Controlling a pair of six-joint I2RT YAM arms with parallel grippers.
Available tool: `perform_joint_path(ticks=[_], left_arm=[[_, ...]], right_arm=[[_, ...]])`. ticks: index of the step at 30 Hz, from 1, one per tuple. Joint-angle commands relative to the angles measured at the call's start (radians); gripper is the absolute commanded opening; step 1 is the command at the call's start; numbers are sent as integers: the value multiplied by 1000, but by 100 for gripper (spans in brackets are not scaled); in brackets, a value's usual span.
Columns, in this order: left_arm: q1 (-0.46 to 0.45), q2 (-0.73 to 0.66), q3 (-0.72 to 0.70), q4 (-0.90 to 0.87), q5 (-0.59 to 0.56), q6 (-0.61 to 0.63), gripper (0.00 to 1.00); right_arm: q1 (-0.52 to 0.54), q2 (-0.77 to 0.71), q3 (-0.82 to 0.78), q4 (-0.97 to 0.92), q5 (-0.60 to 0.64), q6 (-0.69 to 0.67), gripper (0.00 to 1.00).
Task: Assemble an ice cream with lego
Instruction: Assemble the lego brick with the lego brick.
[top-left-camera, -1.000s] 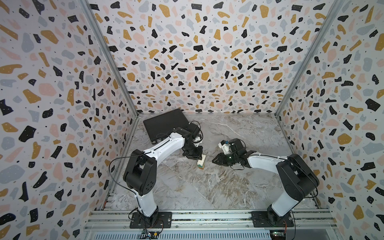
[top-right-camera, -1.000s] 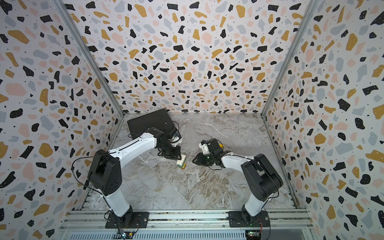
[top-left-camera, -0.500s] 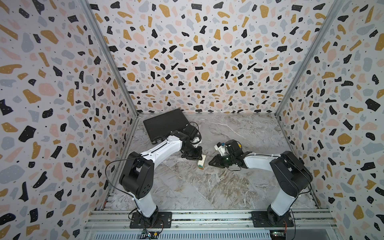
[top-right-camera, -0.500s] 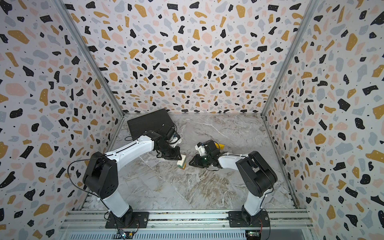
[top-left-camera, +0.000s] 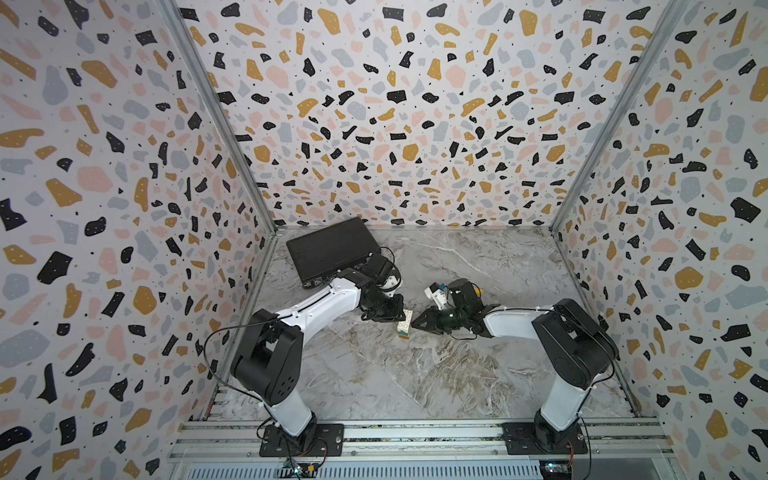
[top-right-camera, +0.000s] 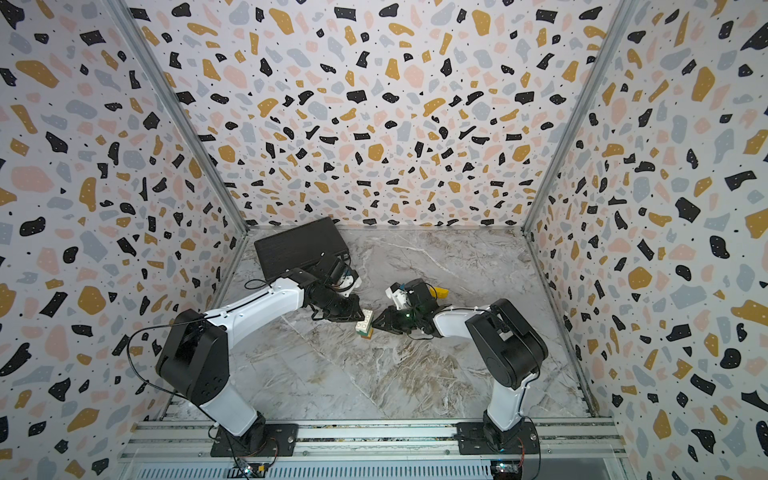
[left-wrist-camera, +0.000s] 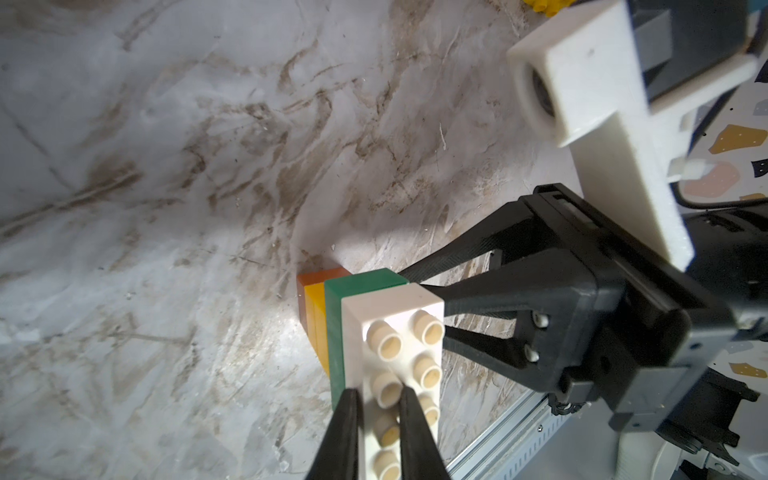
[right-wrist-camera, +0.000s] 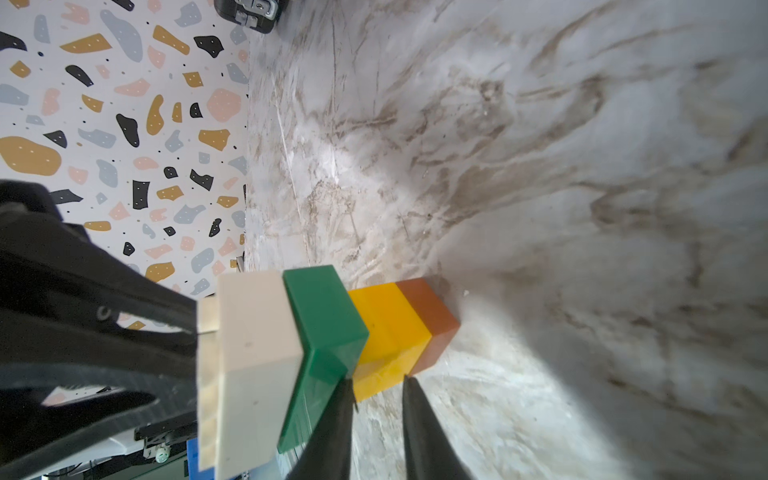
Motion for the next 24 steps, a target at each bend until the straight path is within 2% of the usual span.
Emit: perform_joint_path(ticks=[1, 9, 16, 24], left_arm=[[-26, 80, -45, -94, -50, 6, 16], [-37, 136, -4, -154, -95, 32, 18], [-37, 137, -22, -153, -111, 36, 18], [-36, 132, -51, -128, -106, 21, 17]], right_arm=[[12, -1, 27, 12, -20, 4, 24], [17, 4, 46, -45, -2, -23, 24], [17, -65, 39, -129, 88, -90, 26], [17, -47, 43, -117, 68, -77, 27]])
